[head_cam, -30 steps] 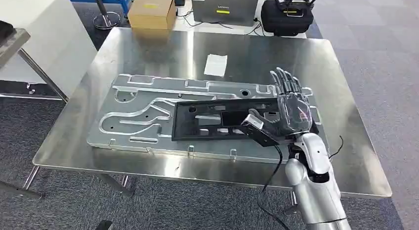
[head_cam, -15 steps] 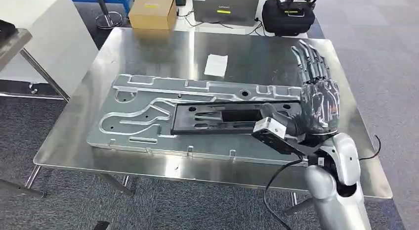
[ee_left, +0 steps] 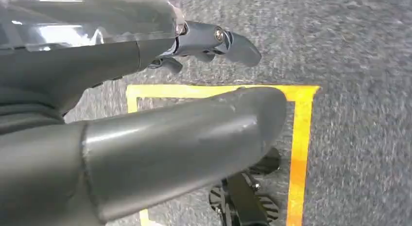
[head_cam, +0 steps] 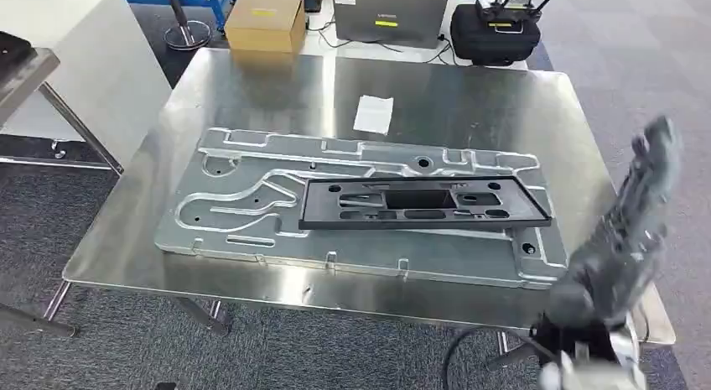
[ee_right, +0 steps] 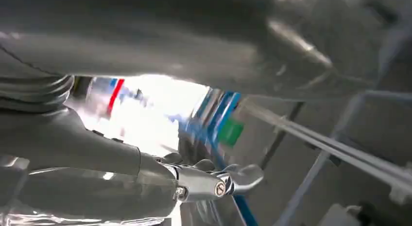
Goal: Take the parts from the cabinet and place them on the table.
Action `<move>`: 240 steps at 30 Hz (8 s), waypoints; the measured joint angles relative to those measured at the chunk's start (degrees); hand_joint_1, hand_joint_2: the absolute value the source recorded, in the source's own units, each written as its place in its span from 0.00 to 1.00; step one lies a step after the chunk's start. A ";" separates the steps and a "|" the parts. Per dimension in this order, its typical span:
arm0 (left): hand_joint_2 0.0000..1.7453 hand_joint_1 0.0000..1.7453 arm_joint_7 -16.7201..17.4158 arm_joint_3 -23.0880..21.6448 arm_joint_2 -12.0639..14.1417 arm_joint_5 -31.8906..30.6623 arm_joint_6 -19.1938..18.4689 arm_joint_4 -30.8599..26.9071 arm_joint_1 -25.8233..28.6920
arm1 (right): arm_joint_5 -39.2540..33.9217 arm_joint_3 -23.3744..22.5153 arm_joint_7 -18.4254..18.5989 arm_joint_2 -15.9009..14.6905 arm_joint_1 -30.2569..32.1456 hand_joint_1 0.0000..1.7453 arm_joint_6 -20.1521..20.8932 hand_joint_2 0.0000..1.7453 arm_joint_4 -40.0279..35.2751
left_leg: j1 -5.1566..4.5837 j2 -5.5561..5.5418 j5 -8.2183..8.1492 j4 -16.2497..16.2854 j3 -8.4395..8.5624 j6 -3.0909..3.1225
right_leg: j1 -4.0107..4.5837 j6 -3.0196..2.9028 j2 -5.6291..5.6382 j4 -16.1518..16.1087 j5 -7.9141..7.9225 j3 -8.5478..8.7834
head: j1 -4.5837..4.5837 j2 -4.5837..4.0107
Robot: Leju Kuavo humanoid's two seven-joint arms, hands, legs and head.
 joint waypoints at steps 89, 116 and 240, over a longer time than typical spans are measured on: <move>0.00 0.00 -3.89 8.61 -1.46 -1.60 -0.13 0.00 -0.89 | -8.27 -29.05 -14.46 19.28 22.96 0.00 35.85 0.00 16.73 | -0.84 0.91 -6.08 -2.05 7.55 -0.81 | 0.15 -0.31 -0.42 -0.21 3.25 -2.73 | 0.24 0.00; 0.00 0.00 -6.62 2.71 0.79 -7.50 -0.90 0.00 -5.95 | -2.94 -16.50 -9.65 12.02 11.52 0.00 30.51 0.00 26.50 | -0.61 1.12 -2.56 8.72 -0.24 -1.58 | -0.06 -1.80 -0.30 -1.37 2.16 -1.81 | -0.04 0.00; 0.00 0.00 -3.67 4.96 -4.35 -10.52 -0.66 -0.55 -0.30 | 25.70 -68.33 18.72 5.24 -0.92 0.00 29.97 0.00 114.41 | -1.02 5.16 -1.36 -0.87 1.44 -1.35 | 0.08 -1.46 -5.36 -1.44 -3.12 4.40 | -0.63 0.00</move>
